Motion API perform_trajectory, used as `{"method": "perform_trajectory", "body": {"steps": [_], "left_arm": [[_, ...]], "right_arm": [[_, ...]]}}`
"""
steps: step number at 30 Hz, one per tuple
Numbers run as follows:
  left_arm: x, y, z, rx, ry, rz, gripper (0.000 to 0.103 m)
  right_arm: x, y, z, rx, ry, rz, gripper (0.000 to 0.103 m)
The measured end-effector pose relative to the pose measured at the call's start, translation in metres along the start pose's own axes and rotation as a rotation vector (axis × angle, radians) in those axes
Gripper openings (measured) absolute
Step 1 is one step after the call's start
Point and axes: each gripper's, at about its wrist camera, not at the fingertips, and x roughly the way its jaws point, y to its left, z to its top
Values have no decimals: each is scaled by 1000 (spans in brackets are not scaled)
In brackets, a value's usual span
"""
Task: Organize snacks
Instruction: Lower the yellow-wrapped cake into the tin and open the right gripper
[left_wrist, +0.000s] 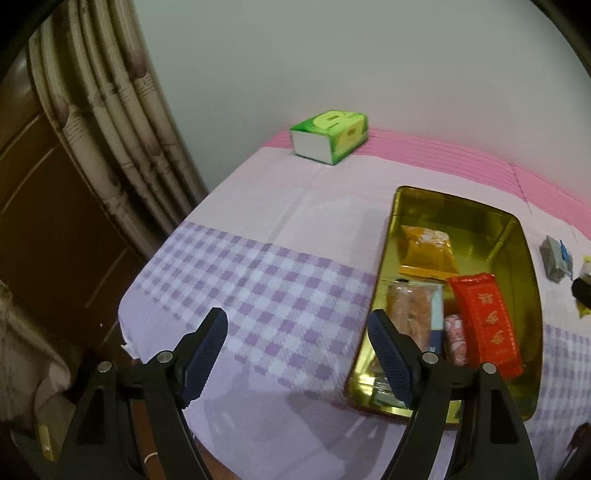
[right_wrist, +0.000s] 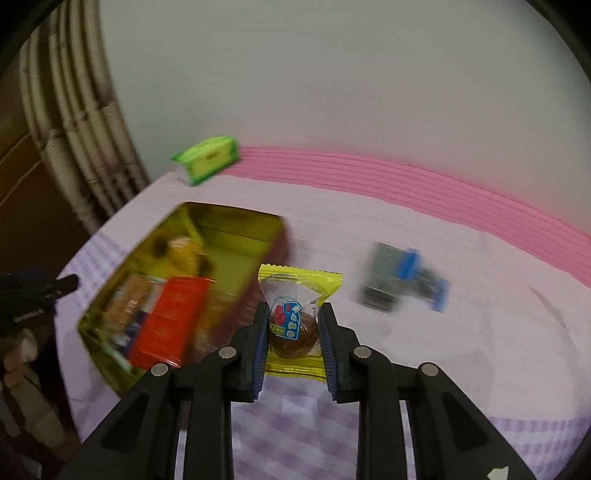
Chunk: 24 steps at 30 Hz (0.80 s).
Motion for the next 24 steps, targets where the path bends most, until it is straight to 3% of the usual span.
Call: {"method": "perform_trajectory", "body": {"steps": [8, 24], "left_arm": [[4, 4, 2, -10, 14, -8, 79], [9, 11, 3, -35, 34, -21, 79]], "right_arm": [[33, 46, 22, -41, 23, 36, 24], [92, 69, 43, -81, 87, -9, 24]]}}
